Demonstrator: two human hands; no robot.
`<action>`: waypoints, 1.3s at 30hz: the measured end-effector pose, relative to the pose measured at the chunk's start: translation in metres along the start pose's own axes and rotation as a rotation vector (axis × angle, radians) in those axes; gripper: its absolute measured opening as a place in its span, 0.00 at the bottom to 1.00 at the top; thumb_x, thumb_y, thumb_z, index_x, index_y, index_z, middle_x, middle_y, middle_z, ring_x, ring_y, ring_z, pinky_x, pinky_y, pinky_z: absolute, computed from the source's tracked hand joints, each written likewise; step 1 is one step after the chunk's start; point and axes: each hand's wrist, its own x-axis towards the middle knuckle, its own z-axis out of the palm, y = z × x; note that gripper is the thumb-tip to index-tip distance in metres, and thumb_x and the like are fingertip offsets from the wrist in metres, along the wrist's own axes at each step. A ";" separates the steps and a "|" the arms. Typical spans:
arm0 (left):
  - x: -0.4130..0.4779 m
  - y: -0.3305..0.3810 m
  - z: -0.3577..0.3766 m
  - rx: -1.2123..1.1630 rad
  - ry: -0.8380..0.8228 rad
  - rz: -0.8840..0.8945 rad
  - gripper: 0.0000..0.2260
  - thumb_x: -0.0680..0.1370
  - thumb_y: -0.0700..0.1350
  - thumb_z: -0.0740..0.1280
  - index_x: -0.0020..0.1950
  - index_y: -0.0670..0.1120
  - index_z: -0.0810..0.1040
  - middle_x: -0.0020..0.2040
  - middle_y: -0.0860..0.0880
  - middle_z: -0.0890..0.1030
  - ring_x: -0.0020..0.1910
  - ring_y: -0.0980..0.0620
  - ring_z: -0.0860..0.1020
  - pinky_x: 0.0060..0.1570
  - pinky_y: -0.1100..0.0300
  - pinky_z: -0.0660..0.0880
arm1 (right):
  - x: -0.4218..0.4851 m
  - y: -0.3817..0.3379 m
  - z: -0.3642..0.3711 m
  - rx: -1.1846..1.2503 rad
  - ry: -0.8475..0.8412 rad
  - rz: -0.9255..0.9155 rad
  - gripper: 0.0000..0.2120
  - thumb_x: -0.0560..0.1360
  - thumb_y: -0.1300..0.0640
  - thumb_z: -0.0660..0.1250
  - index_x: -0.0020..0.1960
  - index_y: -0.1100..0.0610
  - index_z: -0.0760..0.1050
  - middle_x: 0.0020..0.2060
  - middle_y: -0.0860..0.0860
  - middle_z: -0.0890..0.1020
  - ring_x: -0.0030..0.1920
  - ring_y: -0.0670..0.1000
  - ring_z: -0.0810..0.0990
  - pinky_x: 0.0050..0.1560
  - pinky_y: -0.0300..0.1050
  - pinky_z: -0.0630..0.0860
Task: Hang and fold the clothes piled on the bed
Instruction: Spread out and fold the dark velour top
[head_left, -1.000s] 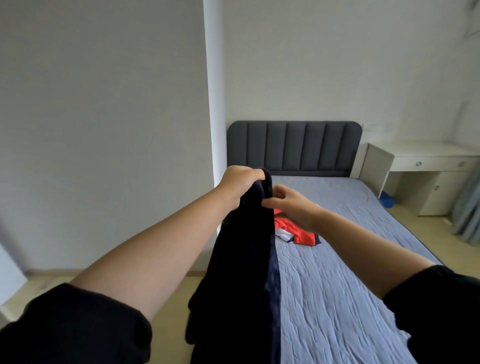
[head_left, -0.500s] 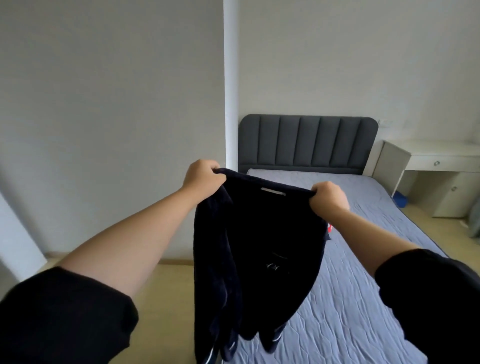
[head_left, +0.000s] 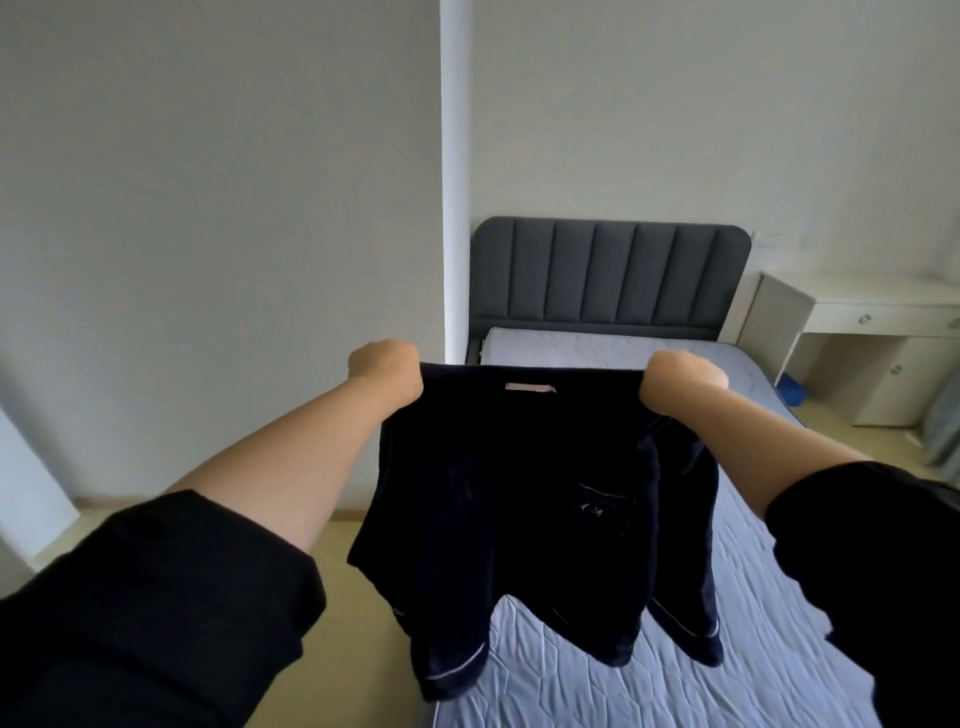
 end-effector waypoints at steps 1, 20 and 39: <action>0.002 0.003 0.004 -0.002 -0.075 -0.014 0.08 0.72 0.37 0.58 0.44 0.44 0.76 0.37 0.50 0.74 0.36 0.49 0.75 0.33 0.61 0.67 | 0.000 0.002 0.001 -0.008 -0.066 0.016 0.02 0.75 0.61 0.59 0.45 0.56 0.70 0.36 0.50 0.71 0.37 0.51 0.72 0.39 0.44 0.69; 0.009 0.039 0.043 -0.531 -0.444 -0.344 0.10 0.77 0.40 0.53 0.46 0.37 0.71 0.28 0.44 0.77 0.20 0.51 0.71 0.22 0.67 0.67 | -0.012 0.043 0.054 0.102 -0.062 0.116 0.13 0.75 0.49 0.57 0.47 0.57 0.74 0.37 0.52 0.77 0.39 0.53 0.77 0.35 0.42 0.69; -0.098 0.117 0.132 -1.190 0.270 -0.590 0.20 0.69 0.33 0.55 0.53 0.51 0.76 0.45 0.51 0.78 0.47 0.44 0.76 0.47 0.59 0.70 | -0.083 0.071 0.128 1.100 0.209 0.555 0.05 0.71 0.58 0.57 0.45 0.55 0.69 0.35 0.49 0.73 0.41 0.57 0.73 0.43 0.47 0.68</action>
